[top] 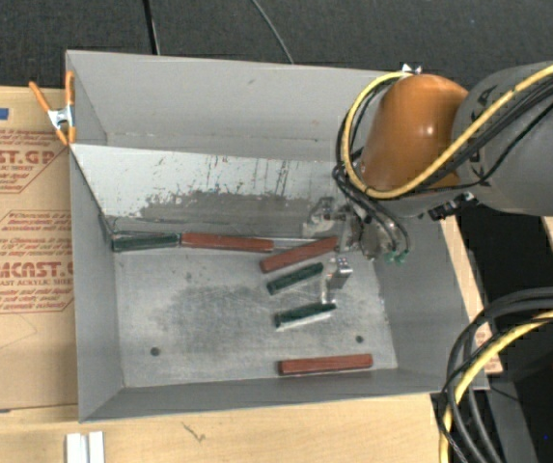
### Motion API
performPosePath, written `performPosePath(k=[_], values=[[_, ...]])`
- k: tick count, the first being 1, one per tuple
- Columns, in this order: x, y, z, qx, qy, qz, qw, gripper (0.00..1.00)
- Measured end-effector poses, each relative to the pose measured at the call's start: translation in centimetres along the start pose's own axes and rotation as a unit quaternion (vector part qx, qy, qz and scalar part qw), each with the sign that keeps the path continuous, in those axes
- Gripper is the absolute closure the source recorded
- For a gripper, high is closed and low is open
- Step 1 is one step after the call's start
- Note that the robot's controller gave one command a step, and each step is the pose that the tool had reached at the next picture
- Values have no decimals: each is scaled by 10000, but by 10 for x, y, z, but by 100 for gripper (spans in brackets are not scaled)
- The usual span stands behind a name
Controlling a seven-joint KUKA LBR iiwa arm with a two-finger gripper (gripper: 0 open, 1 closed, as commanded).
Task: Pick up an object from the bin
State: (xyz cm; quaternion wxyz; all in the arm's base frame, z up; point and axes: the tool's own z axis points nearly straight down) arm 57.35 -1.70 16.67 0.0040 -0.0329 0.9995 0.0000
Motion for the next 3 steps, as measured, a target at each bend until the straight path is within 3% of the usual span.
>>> performPosePath(k=[1,2,3], values=[[-3,-30,92,-9,-12,-1027,9947,100],[-3,-30,92,-9,-12,-1026,9947,100],[0,-67,-69,3,10,-990,9951,100]])
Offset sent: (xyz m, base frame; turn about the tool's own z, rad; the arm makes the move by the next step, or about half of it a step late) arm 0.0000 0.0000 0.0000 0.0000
